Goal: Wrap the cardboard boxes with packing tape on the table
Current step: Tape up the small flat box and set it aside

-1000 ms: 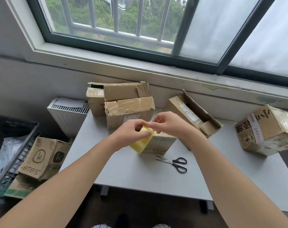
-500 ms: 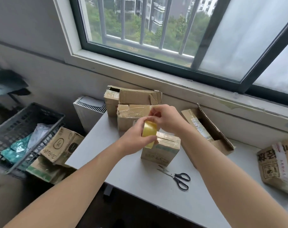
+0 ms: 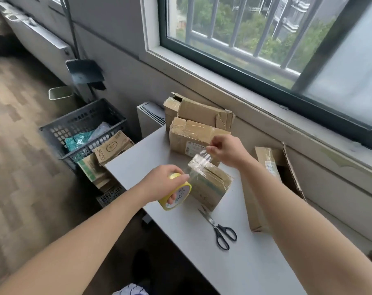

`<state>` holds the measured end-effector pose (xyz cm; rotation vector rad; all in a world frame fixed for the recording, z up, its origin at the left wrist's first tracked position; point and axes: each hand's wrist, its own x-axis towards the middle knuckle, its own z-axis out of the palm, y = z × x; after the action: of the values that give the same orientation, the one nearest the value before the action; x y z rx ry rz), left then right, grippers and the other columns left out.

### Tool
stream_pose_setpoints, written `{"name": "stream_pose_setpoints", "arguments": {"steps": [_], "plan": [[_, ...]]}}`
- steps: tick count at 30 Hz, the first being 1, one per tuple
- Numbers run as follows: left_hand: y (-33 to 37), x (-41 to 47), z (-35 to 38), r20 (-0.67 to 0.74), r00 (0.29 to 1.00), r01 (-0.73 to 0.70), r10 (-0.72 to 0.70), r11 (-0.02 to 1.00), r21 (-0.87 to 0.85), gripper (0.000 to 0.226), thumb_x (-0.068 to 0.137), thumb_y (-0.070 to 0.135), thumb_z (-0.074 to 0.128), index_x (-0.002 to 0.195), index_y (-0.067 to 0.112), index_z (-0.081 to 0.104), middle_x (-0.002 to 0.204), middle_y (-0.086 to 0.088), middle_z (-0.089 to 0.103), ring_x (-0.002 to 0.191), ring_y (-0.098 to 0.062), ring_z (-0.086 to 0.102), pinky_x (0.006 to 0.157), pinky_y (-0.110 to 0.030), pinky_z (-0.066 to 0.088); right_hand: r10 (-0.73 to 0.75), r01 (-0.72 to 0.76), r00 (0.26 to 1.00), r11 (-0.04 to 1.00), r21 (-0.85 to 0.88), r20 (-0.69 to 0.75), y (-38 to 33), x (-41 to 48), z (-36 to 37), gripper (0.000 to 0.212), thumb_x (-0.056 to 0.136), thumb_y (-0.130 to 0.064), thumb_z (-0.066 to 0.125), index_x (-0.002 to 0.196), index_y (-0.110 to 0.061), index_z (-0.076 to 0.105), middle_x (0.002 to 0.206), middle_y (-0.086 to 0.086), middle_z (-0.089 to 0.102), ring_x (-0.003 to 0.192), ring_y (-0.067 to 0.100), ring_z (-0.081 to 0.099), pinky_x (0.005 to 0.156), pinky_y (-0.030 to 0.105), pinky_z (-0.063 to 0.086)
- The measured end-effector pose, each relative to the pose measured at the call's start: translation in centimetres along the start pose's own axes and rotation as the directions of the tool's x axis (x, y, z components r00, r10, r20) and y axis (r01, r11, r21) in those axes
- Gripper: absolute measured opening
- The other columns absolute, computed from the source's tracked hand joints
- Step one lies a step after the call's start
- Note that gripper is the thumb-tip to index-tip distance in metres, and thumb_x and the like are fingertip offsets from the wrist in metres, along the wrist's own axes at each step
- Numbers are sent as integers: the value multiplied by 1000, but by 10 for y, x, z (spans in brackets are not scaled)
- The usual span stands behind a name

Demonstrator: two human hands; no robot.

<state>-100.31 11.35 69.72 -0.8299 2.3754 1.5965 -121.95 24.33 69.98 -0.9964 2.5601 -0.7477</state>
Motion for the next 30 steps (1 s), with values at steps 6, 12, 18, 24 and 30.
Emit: {"name": "stream_pose_setpoints", "arguments": {"steps": [6, 12, 18, 24, 30], "plan": [[-12, 13, 16, -88, 995, 38, -43, 998, -59, 24, 98, 39, 65, 118, 26, 65, 69, -6, 73, 53, -20, 68, 55, -29, 58, -2, 2, 1000, 1000, 15, 2, 9, 18, 25, 16, 93, -32, 73, 90, -17, 68, 91, -1, 72, 93, 23, 66, 84, 36, 55], [-27, 33, 23, -104, 991, 86, -89, 996, -35, 33, 95, 42, 68, 124, 28, 61, 71, -9, 73, 51, -19, 68, 54, -28, 57, 9, -11, 999, 1000, 23, 47, 23, 31, 38, 15, 94, -31, 72, 89, -17, 68, 88, -1, 73, 92, 24, 67, 84, 35, 54], [-42, 50, 34, -100, 988, 111, -115, 993, -43, 30, 94, 41, 68, 121, 29, 65, 80, -14, 75, 52, -20, 66, 54, -29, 58, 70, -78, 994, 992, 101, 83, 33, 36, 50, 17, 94, -33, 73, 90, -17, 69, 86, -5, 67, 89, 17, 61, 75, 27, 41], [-47, 62, 52, -110, 985, 130, -135, 990, -52, 16, 95, 41, 65, 110, 34, 65, 59, -7, 67, 44, -18, 61, 52, -32, 58, 104, -137, 972, 979, 153, 209, 38, 40, 51, 20, 94, -35, 73, 85, -17, 68, 80, -4, 67, 78, 16, 61, 70, 30, 49], [-36, 75, 59, -104, 982, 152, -160, 985, -82, 24, 92, 48, 64, 106, 30, 66, 64, -12, 72, 48, -22, 64, 55, -30, 60, 153, -181, 969, 974, 136, 196, 35, 41, 48, 25, 91, -44, 74, 88, -20, 68, 81, -8, 66, 82, 14, 60, 63, 24, 45]]}}
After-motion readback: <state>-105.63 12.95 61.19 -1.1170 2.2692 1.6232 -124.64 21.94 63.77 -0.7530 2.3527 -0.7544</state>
